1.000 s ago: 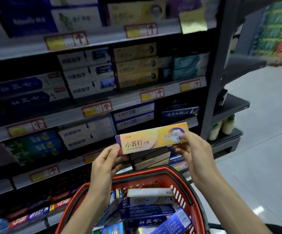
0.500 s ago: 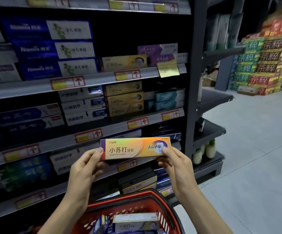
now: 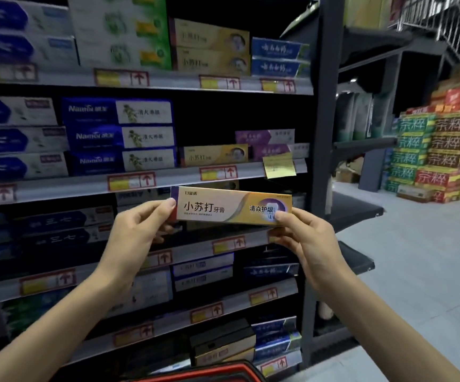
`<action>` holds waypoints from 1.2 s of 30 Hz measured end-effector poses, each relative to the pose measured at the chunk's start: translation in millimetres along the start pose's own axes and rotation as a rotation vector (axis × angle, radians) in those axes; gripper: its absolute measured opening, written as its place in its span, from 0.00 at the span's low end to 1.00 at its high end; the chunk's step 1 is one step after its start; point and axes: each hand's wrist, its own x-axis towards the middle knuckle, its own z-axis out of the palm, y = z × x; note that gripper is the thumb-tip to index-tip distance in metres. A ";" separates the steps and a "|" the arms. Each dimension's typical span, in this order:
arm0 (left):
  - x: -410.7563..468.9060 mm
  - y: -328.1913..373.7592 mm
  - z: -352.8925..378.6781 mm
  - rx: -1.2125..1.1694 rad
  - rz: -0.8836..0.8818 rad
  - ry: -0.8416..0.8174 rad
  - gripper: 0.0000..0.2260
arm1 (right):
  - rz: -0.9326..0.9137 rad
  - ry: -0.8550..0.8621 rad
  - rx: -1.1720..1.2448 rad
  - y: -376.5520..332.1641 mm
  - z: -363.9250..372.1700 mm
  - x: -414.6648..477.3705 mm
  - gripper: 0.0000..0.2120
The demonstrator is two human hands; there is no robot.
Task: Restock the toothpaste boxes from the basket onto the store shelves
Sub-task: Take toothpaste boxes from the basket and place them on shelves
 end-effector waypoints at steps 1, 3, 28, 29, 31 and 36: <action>6.2 4.6 0.3 0.016 0.019 -0.004 0.08 | -0.013 -0.008 -0.021 -5.5 -0.7 6.5 0.08; 19.5 12.3 1.3 0.054 0.056 -0.007 0.08 | -0.033 -0.023 -0.072 -14.5 -1.2 20.8 0.09; 198.7 15.6 54.7 0.308 0.272 0.293 0.07 | -0.323 -0.019 -0.354 -14.8 26.4 252.4 0.07; 206.5 18.0 54.7 0.317 0.273 0.316 0.07 | -0.325 0.002 -0.361 -15.1 31.9 264.7 0.06; 220.4 19.0 54.0 0.343 0.261 0.377 0.05 | -0.311 0.042 -0.361 -13.8 41.5 287.7 0.04; 239.9 16.3 55.0 0.418 0.232 0.484 0.06 | -0.267 0.142 -0.401 -11.1 64.2 320.6 0.07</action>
